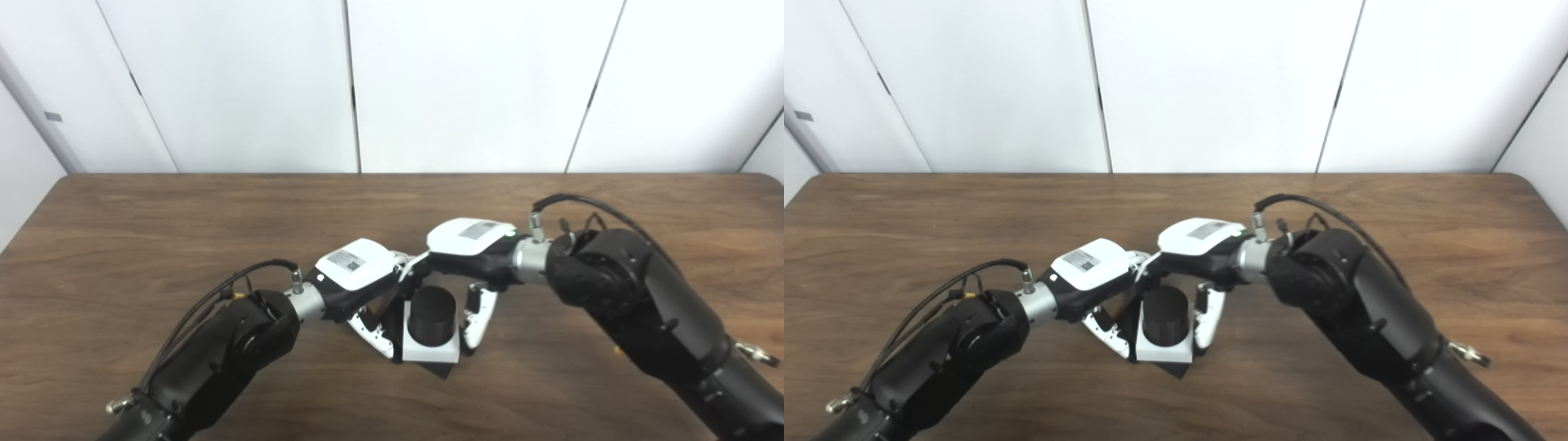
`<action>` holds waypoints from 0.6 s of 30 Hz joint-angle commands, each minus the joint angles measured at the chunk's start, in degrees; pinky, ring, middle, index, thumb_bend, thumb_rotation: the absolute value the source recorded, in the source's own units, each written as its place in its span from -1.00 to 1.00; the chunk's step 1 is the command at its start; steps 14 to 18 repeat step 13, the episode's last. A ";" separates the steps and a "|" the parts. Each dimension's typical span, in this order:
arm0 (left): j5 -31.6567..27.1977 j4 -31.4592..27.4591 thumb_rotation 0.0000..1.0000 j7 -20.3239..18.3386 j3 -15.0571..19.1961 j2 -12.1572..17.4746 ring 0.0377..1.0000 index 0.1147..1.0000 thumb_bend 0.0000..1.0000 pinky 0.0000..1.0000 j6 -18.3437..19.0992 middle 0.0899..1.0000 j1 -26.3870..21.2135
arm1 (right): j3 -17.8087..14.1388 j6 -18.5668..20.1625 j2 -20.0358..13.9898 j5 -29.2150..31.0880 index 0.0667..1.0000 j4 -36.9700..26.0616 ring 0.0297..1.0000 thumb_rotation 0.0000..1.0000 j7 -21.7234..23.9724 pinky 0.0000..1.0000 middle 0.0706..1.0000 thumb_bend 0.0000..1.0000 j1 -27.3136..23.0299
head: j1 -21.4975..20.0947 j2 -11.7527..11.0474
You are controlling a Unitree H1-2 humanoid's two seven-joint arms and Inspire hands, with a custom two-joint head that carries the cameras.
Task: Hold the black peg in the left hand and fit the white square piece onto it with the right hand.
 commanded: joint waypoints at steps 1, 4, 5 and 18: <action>2.00 1.79 -0.85 -3.93 -2.40 0.03 0.77 -0.15 0.05 0.45 -0.06 0.81 2.11 | -2.99 -0.33 -1.11 0.13 0.46 -0.74 0.51 -0.88 -3.23 0.32 0.55 0.65 -1.78 | -0.12 0.06; 1.99 1.81 -0.85 -3.92 -2.25 0.20 0.78 -0.15 0.05 0.44 -0.13 0.82 2.14 | -5.98 1.32 -1.46 0.87 0.43 -0.58 0.51 -0.94 -4.12 0.32 0.54 0.51 -1.39 | -0.27 0.03; 1.98 1.90 -0.85 -3.73 -2.21 0.27 0.78 -0.15 0.05 0.44 -0.36 0.82 2.15 | -7.07 1.85 -1.48 1.15 0.43 -0.41 0.52 -0.92 -4.63 0.32 0.54 0.47 -1.16 | -0.28 0.03; 2.03 1.81 -0.85 -3.75 -2.05 0.41 0.78 -0.15 0.05 0.45 -0.37 0.82 2.21 | -16.98 -1.07 -0.32 6.39 0.35 4.73 0.38 -0.87 -18.82 0.17 0.43 0.30 4.94 | -0.24 0.17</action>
